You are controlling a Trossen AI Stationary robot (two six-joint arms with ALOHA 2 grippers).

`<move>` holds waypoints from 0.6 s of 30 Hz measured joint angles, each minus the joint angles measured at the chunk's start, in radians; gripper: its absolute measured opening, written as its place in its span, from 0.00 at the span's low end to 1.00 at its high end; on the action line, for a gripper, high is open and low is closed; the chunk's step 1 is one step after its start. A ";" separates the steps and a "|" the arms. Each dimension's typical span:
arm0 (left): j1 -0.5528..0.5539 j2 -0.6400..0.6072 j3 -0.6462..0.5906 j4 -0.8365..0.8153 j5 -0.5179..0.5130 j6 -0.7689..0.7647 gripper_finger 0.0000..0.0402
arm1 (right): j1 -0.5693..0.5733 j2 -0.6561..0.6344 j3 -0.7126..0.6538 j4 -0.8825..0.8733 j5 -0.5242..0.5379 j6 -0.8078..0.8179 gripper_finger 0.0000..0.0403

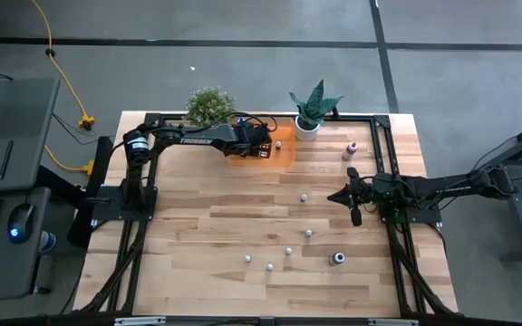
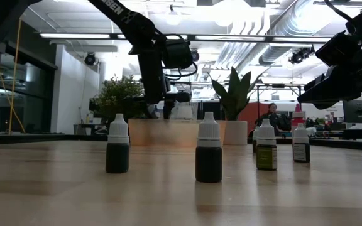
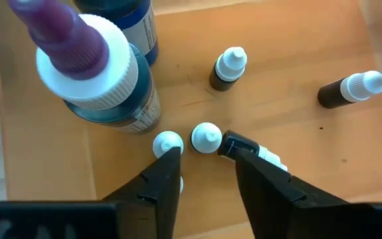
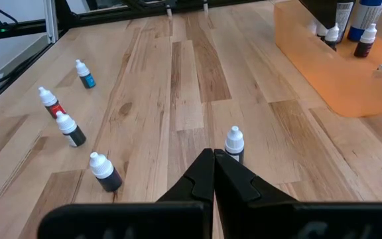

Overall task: Pick & Place food coloring
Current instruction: Put the small green bottle into the bin, then put the small blue bottle into the bin

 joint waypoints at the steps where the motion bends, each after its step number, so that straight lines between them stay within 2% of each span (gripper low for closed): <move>1: 0.000 0.000 0.000 0.000 -0.001 0.000 0.37 | 0.000 0.000 0.000 0.000 0.000 0.000 0.00; 8: -0.001 0.000 0.031 0.004 -0.017 0.013 0.42 | 0.000 0.000 0.000 0.000 0.000 0.000 0.00; 12: -0.003 0.000 0.099 -0.009 -0.032 0.087 0.42 | 0.000 0.000 0.000 0.000 0.000 0.000 0.00; 18: -0.031 -0.027 0.199 -0.024 -0.112 0.208 0.42 | 0.000 0.000 0.000 0.000 0.000 0.000 0.00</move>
